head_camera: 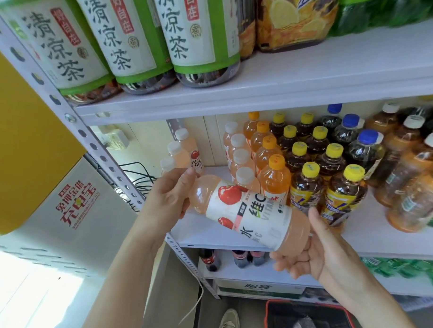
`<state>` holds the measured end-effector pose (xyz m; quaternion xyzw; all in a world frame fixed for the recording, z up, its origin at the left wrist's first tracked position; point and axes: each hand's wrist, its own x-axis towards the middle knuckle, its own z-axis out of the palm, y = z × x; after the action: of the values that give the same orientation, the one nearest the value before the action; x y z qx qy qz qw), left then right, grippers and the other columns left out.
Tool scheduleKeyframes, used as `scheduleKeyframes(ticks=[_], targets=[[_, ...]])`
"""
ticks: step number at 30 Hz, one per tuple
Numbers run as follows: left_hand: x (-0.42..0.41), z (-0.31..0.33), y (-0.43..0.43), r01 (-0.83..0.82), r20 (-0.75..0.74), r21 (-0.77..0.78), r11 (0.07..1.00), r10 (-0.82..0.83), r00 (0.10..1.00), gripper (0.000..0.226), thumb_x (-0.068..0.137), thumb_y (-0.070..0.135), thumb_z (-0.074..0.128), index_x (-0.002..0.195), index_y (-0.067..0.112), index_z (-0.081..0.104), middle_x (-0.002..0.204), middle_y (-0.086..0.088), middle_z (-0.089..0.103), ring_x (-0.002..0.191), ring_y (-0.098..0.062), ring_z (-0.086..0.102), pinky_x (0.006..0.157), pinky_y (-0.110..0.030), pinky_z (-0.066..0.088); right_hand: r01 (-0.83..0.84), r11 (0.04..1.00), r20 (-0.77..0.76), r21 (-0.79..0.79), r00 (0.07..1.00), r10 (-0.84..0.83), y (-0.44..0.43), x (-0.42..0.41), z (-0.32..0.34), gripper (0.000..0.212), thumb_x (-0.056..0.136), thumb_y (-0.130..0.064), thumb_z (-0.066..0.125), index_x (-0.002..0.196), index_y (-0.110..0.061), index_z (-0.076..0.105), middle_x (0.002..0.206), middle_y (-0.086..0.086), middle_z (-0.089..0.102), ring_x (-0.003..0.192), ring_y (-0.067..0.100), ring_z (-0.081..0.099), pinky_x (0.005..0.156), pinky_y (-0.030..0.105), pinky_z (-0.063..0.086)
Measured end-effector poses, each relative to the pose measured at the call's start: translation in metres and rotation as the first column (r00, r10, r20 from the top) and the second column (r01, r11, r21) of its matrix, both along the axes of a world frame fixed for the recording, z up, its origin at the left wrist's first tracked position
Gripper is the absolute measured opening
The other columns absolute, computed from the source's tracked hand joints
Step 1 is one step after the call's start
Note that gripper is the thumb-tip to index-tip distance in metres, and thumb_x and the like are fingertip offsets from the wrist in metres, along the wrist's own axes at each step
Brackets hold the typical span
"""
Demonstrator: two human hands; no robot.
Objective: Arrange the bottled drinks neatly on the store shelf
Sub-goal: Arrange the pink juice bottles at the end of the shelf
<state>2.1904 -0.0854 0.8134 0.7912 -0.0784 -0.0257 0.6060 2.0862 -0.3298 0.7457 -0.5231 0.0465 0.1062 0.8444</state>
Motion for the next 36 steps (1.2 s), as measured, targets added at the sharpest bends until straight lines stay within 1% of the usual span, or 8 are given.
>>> scheduleKeyframes(ticks=[4,9,16,19,23,28,32,36], targets=[[0.003,-0.004,-0.003,-0.089,-0.037,0.042,0.995,0.09,0.995,0.063,0.097,0.05,0.048,0.099,-0.013,0.057,0.058,-0.002,0.04,0.042,-0.007,0.032,0.041,-0.015,0.027,-0.004,1.0,0.119,0.01,0.993,0.003,-0.002,-0.001,0.006,0.073,0.059,-0.055,0.088,0.123,-0.026,0.066,0.117,0.01,0.069,0.093,0.025,0.07,0.067,0.034,0.059],[0.0,-0.005,0.003,-0.039,-0.067,0.029,0.999,0.041,0.997,0.051,0.093,0.057,0.049,0.095,0.009,0.067,0.056,0.005,0.049,0.046,-0.006,0.041,0.044,-0.014,0.033,0.059,0.993,0.144,-0.107,0.989,-0.043,-0.002,-0.005,0.011,0.069,0.066,-0.027,0.088,0.129,-0.03,0.059,0.119,0.012,0.067,0.087,0.041,0.07,0.068,0.034,0.059],[-0.002,-0.002,0.023,0.298,-0.014,-0.004,0.955,-0.298,0.954,0.042,0.086,0.055,0.06,0.12,0.03,0.064,0.097,0.002,0.062,0.077,-0.018,0.05,0.069,-0.026,0.044,0.095,0.993,-0.024,-0.075,0.995,-0.097,0.001,-0.007,0.02,0.06,0.08,-0.068,0.058,0.109,-0.018,0.072,0.097,0.028,0.071,0.055,0.029,0.066,0.043,0.027,0.054],[-0.002,0.0,0.019,0.267,0.049,-0.007,0.964,-0.267,0.963,0.039,0.086,0.056,0.06,0.113,0.028,0.066,0.08,-0.004,0.054,0.065,-0.014,0.044,0.058,-0.019,0.041,0.085,0.996,-0.07,-0.038,0.994,-0.087,0.001,-0.006,0.018,0.066,0.079,-0.067,0.047,0.117,-0.018,0.069,0.102,0.027,0.071,0.072,0.033,0.071,0.049,0.03,0.055],[-0.005,-0.003,0.011,0.165,0.028,-0.033,0.986,-0.165,0.986,0.039,0.088,0.058,0.057,0.101,0.023,0.069,0.066,0.002,0.047,0.054,-0.008,0.043,0.048,-0.016,0.034,0.091,0.994,0.059,0.06,0.994,-0.094,-0.001,-0.005,0.019,0.05,0.086,-0.048,0.068,0.127,-0.02,0.061,0.124,0.012,0.067,0.105,0.03,0.067,0.068,0.037,0.058],[-0.003,-0.006,0.004,0.056,-0.043,0.015,0.998,-0.056,0.998,0.064,0.09,0.06,0.048,0.101,-0.001,0.063,0.065,-0.007,0.039,0.051,-0.013,0.035,0.046,-0.018,0.027,0.072,0.997,0.109,0.012,0.991,-0.073,-0.003,-0.008,0.017,0.064,0.073,-0.015,0.083,0.13,-0.03,0.056,0.125,0.012,0.065,0.105,0.04,0.067,0.074,0.032,0.058],[-0.003,-0.001,0.008,0.142,-0.04,0.034,0.989,-0.14,0.989,0.034,0.089,0.059,0.054,0.095,0.031,0.073,0.067,0.004,0.057,0.057,-0.007,0.047,0.051,-0.015,0.04,0.061,0.998,0.077,0.012,0.995,-0.062,-0.001,-0.008,0.022,0.053,0.076,-0.03,0.078,0.126,-0.029,0.06,0.122,0.014,0.068,0.078,0.038,0.071,0.059,0.027,0.059],[0.0,-0.001,0.018,0.33,-0.035,-0.03,0.943,-0.331,0.943,0.036,0.08,0.045,0.071,0.112,0.03,0.071,0.097,0.004,0.067,0.079,-0.011,0.059,0.066,-0.022,0.051,0.082,0.993,-0.005,-0.081,0.997,-0.083,0.001,-0.007,0.024,0.061,0.073,-0.062,0.074,0.12,-0.024,0.065,0.109,0.018,0.072,0.064,0.033,0.071,0.047,0.024,0.055]])
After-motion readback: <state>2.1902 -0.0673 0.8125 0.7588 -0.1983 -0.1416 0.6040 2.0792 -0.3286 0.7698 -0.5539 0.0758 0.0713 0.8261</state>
